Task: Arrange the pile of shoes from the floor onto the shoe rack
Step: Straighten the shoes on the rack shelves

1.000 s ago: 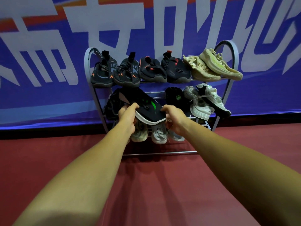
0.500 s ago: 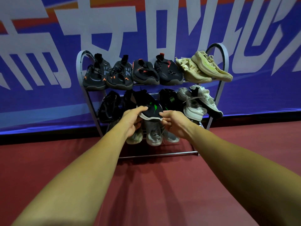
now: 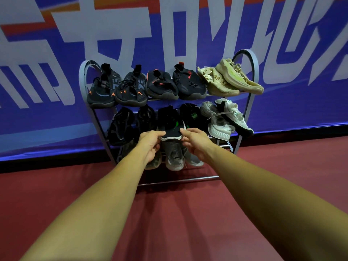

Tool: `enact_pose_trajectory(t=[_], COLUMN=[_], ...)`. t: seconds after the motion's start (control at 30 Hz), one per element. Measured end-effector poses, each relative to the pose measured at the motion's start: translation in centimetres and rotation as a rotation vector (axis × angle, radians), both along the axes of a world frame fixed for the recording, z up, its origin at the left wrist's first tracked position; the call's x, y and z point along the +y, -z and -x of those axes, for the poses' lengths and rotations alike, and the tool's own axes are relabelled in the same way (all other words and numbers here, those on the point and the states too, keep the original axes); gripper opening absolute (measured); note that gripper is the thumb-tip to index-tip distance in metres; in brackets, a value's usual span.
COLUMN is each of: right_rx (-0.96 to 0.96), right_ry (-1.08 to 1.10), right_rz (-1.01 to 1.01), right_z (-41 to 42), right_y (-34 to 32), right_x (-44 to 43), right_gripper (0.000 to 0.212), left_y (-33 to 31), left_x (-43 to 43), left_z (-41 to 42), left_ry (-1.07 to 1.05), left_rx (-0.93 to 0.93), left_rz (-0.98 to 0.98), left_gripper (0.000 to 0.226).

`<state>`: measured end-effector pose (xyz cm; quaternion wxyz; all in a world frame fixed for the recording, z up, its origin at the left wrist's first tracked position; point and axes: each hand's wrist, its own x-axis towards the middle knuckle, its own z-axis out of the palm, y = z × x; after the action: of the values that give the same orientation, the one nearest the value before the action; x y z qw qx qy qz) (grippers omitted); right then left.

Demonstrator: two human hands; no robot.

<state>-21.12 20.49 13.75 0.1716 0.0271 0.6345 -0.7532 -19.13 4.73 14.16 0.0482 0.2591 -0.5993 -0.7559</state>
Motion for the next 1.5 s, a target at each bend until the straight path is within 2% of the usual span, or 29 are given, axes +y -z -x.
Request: enact_pose_trajectory(t=[0.1,0.23,0.4,0.57,0.7,0.73,0.87,1.1,1.23,1.5], right_rx=[-0.009,-0.003,0.022,0.084,0.101,0.103,0.106,0.051,0.057,0.066], right_ry=[-0.064,-0.02,0.085,0.157,0.2,0.201,0.201,0.117,0.089,0.07], right_rz=[0.006,0.027,-0.012,-0.154,-0.214,-0.215,-0.207,-0.198,-0.235,-0.224], right_z=[-0.1,0.1,1.1,2.3,2.7,2.8,2.8,3.1,3.0,2.1], right_y=[-0.1,-0.1,0.6,1.4,1.8,1.8,2.2,1.7,1.3,1.9], right_x=[0.0,-0.3,-0.9,-1.8,-2.8,-3.0,-3.7,-3.4,-3.4,-4.6], right_gripper=[0.018,0.037,0.053,0.046,0.047,0.047,0.046,0.042,0.036,0.044], left_y=[0.5,0.5,0.7,1.0,0.9,0.7,0.6,0.4,0.1,-0.3], left_x=[-0.2,-0.3,-0.2,-0.4,-0.5,-0.6,-1.0,-1.2,-1.1,-1.7], left_z=[0.5,0.7,1.6,1.6,1.5,1.5,1.4,1.1,0.9,-0.3], left_ry=[-0.003,0.017,0.047,0.066,0.046,0.035,0.047,0.036,-0.019,-0.002], left_rx=[-0.007,0.01,0.029,-0.057,-0.028,-0.005,0.011,-0.008,0.004,-0.02], left_rz=[0.008,0.014,0.006,-0.028,-0.013,-0.009,0.01,0.059,0.054,0.065], left_gripper=[0.019,0.043,0.035,0.016,0.049,0.051,0.035,0.028,0.015,0.021])
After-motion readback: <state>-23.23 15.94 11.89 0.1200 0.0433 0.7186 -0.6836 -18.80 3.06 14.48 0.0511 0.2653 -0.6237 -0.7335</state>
